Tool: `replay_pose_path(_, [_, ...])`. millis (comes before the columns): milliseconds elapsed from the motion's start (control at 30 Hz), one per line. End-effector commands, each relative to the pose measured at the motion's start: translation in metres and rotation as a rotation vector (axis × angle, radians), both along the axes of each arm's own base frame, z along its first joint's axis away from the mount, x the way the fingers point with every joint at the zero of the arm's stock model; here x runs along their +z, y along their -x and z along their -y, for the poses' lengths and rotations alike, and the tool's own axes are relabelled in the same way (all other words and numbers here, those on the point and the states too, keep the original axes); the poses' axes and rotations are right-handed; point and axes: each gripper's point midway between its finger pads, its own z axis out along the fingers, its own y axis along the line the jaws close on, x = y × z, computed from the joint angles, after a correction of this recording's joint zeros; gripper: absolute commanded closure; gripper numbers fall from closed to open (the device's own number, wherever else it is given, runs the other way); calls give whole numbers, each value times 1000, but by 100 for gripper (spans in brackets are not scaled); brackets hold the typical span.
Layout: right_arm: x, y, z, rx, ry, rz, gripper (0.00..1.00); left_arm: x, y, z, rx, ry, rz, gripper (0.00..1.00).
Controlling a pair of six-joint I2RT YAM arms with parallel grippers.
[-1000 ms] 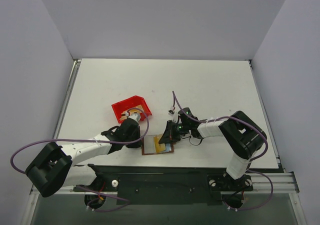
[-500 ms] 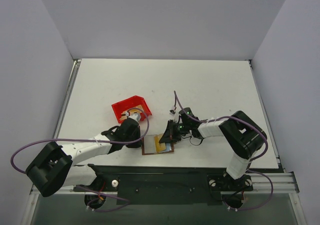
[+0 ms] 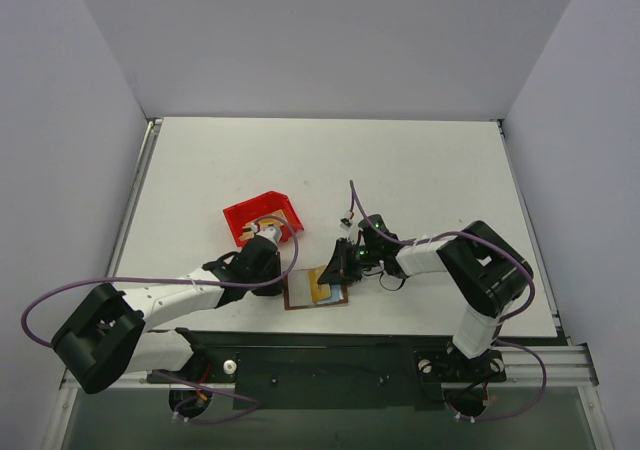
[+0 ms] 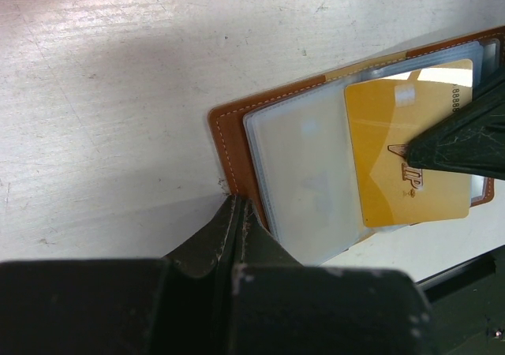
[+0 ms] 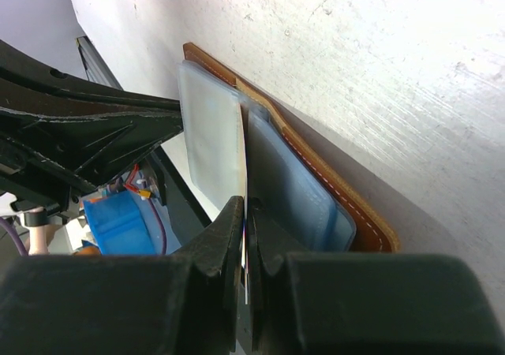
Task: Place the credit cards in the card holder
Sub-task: Insert the credit card into the card holder.
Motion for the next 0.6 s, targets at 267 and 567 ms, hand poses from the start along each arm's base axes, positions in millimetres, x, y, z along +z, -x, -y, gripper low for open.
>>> replay_pose_path(267, [-9,4,-8,8,-2,1,100,0,-2,2,-1,4,-3,100])
replay_pose_path(567, [-15,10,-11,-4,8,-3,100,0,-2,3,-4,4,-4,100])
